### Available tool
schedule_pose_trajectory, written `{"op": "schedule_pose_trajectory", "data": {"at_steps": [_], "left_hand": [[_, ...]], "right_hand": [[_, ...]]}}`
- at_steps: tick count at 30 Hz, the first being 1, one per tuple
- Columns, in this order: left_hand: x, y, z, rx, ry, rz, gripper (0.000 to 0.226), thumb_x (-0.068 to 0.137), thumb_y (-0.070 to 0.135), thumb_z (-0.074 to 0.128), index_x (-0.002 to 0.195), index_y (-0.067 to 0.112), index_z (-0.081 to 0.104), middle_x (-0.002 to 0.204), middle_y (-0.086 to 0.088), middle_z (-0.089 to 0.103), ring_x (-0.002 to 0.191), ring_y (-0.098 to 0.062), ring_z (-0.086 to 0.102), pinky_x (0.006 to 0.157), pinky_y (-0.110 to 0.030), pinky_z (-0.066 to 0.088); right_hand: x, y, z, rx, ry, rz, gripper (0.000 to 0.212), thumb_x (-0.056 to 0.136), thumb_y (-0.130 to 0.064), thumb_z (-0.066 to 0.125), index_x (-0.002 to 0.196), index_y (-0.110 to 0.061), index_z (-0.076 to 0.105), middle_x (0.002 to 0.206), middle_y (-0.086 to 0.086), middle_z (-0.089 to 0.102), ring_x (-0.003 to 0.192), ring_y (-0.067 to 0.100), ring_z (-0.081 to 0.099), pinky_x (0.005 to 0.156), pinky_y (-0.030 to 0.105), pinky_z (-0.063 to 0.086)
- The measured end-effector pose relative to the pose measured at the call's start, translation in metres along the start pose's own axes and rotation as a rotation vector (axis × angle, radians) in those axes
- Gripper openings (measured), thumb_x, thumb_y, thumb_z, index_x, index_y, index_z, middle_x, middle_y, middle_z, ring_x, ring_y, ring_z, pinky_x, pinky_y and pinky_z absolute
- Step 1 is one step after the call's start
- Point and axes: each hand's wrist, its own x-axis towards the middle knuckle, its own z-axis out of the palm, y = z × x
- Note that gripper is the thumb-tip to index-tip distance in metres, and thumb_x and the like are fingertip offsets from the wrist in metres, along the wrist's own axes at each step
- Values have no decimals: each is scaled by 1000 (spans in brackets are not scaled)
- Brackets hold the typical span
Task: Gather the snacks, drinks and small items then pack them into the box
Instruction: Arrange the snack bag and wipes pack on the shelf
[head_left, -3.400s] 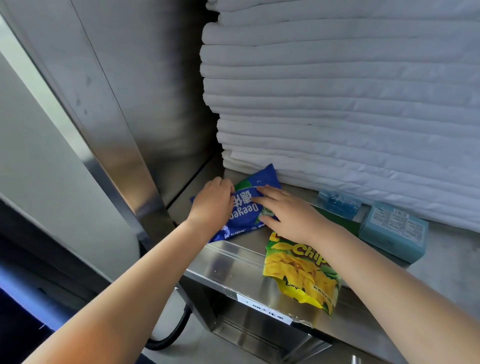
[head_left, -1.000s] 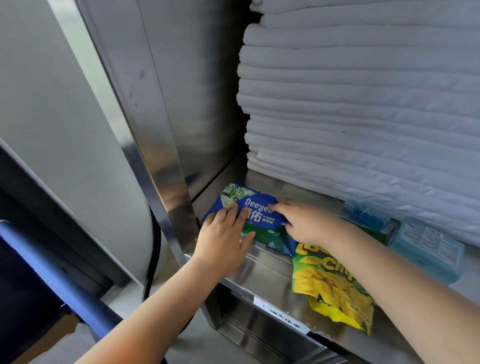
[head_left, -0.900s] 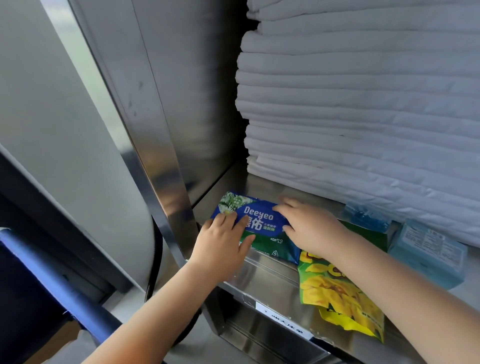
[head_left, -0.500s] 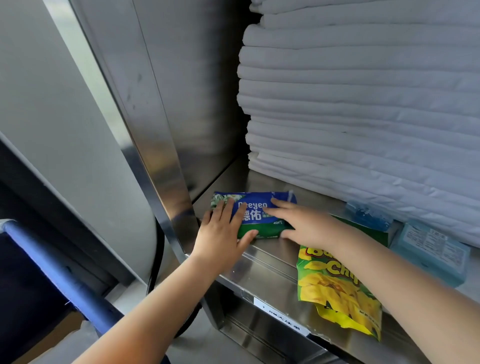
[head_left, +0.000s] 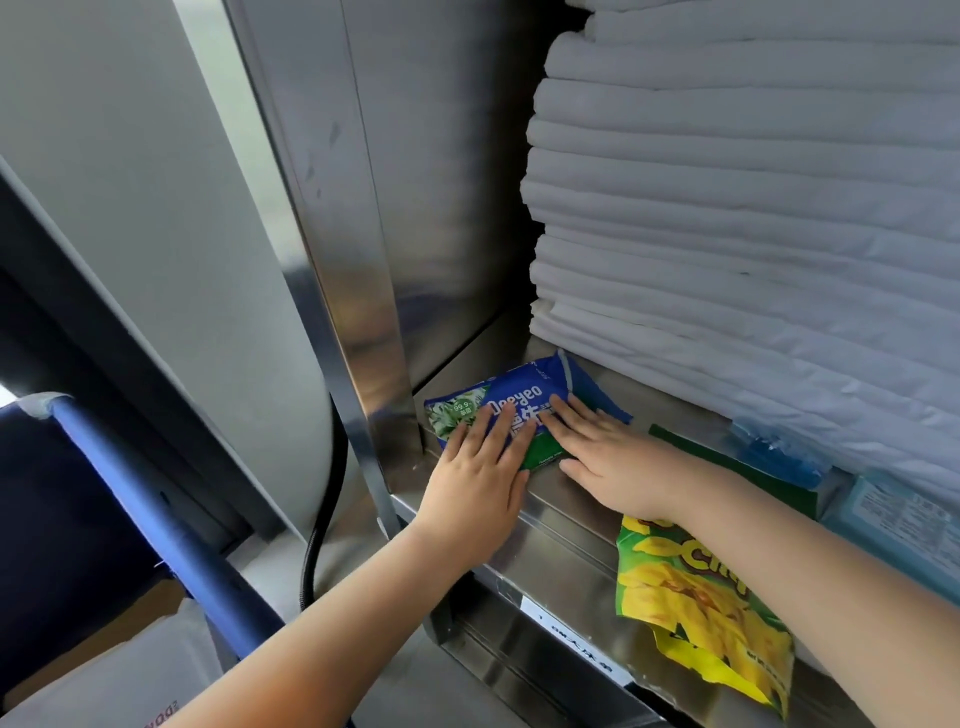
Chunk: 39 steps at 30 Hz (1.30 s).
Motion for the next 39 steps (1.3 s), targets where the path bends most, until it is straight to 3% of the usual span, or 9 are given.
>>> {"op": "schedule_pose_trajectory", "data": {"at_steps": [7, 15, 18, 21, 27, 31, 34, 36, 39], "left_hand": [[16, 6, 3, -39, 85, -236, 52, 100, 34, 27, 149, 17, 21, 155, -10, 22, 143, -29, 15, 115, -42, 12], [42, -7, 0, -33, 126, -307, 54, 97, 45, 33, 145, 19, 35, 147, -8, 38, 134, -29, 33, 107, -41, 25], [42, -21, 3, -27, 97, -244, 55, 97, 50, 27, 145, 23, 33, 148, -5, 35, 135, -24, 29, 110, -39, 19], [45, -27, 7, -66, 24, -237, 55, 99, 48, 22, 149, 26, 19, 157, -3, 14, 145, -25, 5, 115, -42, 0], [47, -23, 8, -53, 9, -244, 55, 99, 44, 21, 150, 25, 14, 158, -4, 9, 145, -30, 2, 115, -45, 0], [48, -27, 7, -69, -28, -230, 55, 99, 47, 20, 150, 28, 12, 159, -2, 7, 145, -28, 1, 115, -44, -1], [50, -25, 5, -28, -62, -231, 55, 100, 46, 18, 150, 26, 9, 159, -4, 7, 145, -29, 2, 115, -45, 1], [51, -19, 0, 20, -94, -245, 55, 100, 42, 18, 151, 22, 9, 158, -7, 8, 145, -30, 4, 115, -47, 3], [47, 7, -13, -12, -60, -163, 52, 101, 36, 23, 149, 18, 18, 157, -7, 13, 145, -25, 6, 117, -43, 6]], "right_hand": [[44, 13, -20, -27, 21, -130, 56, 103, -35, 24, 152, -22, 0, 159, -5, -8, 145, 8, -9, 117, 26, 0], [78, 11, -32, 125, 7, -89, 54, 104, -28, 29, 151, -19, 6, 159, -2, -3, 146, 13, -5, 117, 28, 3], [76, 10, -24, 157, 53, -60, 55, 103, -30, 32, 152, -19, 7, 159, -1, -1, 146, 13, -3, 115, 26, 3], [75, 6, -16, 142, 105, -32, 57, 103, -33, 29, 152, -16, 5, 159, 0, -3, 146, 13, -3, 115, 26, 3], [77, 2, -26, 177, 26, 0, 57, 104, -30, 31, 152, -16, 2, 160, 2, -4, 146, 14, -4, 116, 28, 4], [35, 1, -31, 259, 141, 44, 56, 99, -32, 44, 150, -20, 23, 158, -3, 18, 143, 11, 19, 110, 21, 17], [-32, 10, -32, 317, 280, 93, 44, 96, -40, 45, 140, -37, 41, 145, -19, 39, 130, -2, 35, 103, 19, 26], [-78, 16, -29, 352, 317, 155, 44, 92, -50, 40, 136, -46, 41, 139, -31, 35, 127, -9, 32, 106, 21, 26], [-122, 19, -8, 339, 191, 246, 53, 89, -60, 31, 141, -51, 26, 145, -35, 12, 135, -10, 15, 112, 25, 18]]}}
